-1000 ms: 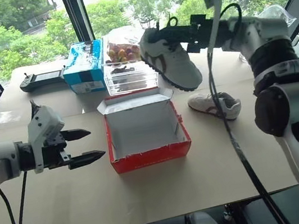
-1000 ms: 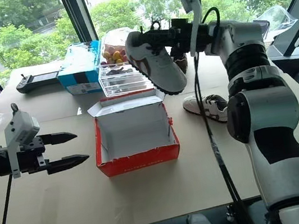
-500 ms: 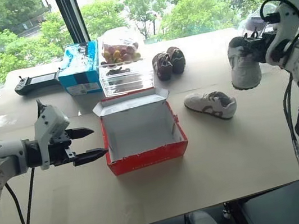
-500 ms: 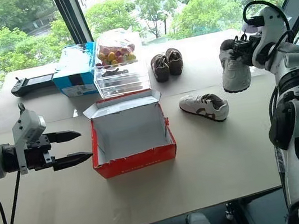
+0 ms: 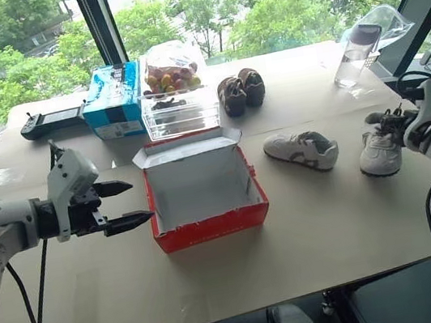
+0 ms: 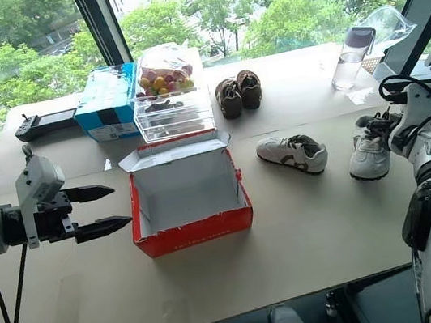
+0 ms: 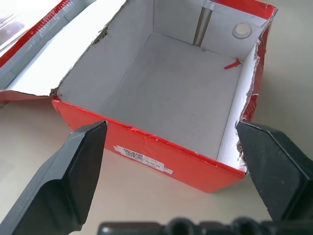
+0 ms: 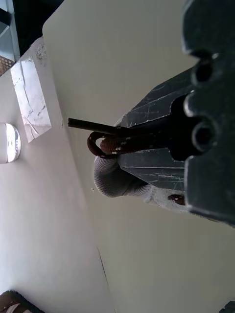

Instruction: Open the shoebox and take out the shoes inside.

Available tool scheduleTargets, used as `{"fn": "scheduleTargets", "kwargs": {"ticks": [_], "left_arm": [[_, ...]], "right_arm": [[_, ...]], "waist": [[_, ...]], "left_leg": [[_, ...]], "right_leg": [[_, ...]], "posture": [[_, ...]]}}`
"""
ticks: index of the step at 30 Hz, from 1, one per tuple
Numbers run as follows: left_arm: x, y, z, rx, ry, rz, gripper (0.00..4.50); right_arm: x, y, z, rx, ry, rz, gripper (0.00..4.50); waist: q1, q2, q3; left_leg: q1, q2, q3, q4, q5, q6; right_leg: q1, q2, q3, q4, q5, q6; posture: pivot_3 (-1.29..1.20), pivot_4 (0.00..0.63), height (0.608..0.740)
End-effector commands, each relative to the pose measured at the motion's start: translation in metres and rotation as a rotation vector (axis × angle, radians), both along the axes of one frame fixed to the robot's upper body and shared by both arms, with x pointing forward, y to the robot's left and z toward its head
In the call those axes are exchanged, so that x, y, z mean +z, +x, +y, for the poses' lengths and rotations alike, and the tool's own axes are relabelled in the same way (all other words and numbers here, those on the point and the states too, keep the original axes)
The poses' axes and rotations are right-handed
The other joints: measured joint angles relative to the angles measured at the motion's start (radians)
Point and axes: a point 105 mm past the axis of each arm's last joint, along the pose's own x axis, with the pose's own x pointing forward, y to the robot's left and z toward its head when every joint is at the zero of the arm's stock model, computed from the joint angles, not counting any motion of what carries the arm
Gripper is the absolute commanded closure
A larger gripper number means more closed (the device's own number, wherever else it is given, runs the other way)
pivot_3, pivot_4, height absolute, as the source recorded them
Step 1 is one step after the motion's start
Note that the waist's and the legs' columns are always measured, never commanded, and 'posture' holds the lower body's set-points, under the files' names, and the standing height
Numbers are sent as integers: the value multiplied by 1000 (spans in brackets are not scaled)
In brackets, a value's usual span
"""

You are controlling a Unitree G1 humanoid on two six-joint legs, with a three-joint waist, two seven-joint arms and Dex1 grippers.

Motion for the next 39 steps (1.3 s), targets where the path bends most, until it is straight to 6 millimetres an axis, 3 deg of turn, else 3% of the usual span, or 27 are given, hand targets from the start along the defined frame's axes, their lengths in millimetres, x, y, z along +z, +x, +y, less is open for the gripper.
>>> {"fn": "scheduleTargets", "kwargs": {"ticks": [1, 10, 15, 19, 21, 24, 26, 27, 31, 35, 39], "left_arm": [[11, 4, -1, 1, 0, -64, 0], [13, 26, 24, 177, -52, -155, 0], [6, 50, 56, 414, -113, -266, 0], [6, 60, 90, 650, -175, -419, 0], [2, 54, 108, 796, -166, -552, 0], [-10, 42, 117, 911, -161, -679, 0], [-34, 32, 111, 960, -236, -670, 0], [-42, 27, 107, 969, -258, -668, 0], [-94, 1, 98, 1034, -230, -587, 0], [-121, -17, 84, 1068, -223, -523, 0], [-125, -19, 72, 1071, -221, -527, 0]], "right_arm": [[12, -1, -7, -32, 2, -78, 3265], [49, -20, -42, -93, -197, -107, 156], [88, -33, -58, -143, -313, -195, 46], [85, -36, -49, -94, -348, -289, 46], [70, -39, -26, -4, -284, -406, 46], [38, -55, 4, 80, -277, -462, 46], [3, -70, 32, 119, -307, -443, 46], [-8, -77, 40, 110, -300, -441, 46], [-50, -99, 105, 239, -292, -376, 46], [-68, -107, 119, 229, -269, -325, 46], [-79, -108, 124, 232, -272, -293, 46]], "waist": [[1, 0, 0], [5, 0, 0], [5, 0, 0], [3, -2, -2], [2, -5, -3], [6, -7, -5], [14, -6, -6], [21, -3, -7], [33, -2, -8], [33, 0, -12], [39, 0, -13]], "left_leg": [[0, 0, 0, 0, 0, 0], [1, 0, 4, 0, 0, 0], [1, 0, 6, 0, 0, 0], [3, 1, 7, 0, 0, 0], [3, 3, 8, 0, 0, 1], [9, 6, 8, -2, -2, 3], [13, 7, 9, -2, -9, 11], [12, 7, 9, -2, -9, 12], [13, 6, 12, 0, -12, 14], [21, 6, 13, 1, -17, 7], [22, 6, 14, 3, -16, 9]], "right_leg": [[0, 0, 0, 0, 0, 0], [0, 0, 3, -1, 1, 2], [0, -1, 5, -2, 1, 3], [1, 0, 6, -2, 2, 3], [2, 0, 5, -2, 2, 3], [12, 1, 5, -5, 3, 4], [17, -1, 4, -12, 3, 5], [17, -2, 4, -12, 4, 6], [16, -6, 6, -12, 6, 8], [22, -6, 6, -13, 8, 7], [24, -4, 5, -13, 7, 6]], "posture": [[0, 150, 740], [0, 150, 740], [0, 150, 740], [0, 150, 740], [0, 150, 740], [0, 150, 740], [0, 150, 740], [0, 150, 740], [0, 150, 740], [0, 150, 740], [0, 150, 740]]}}
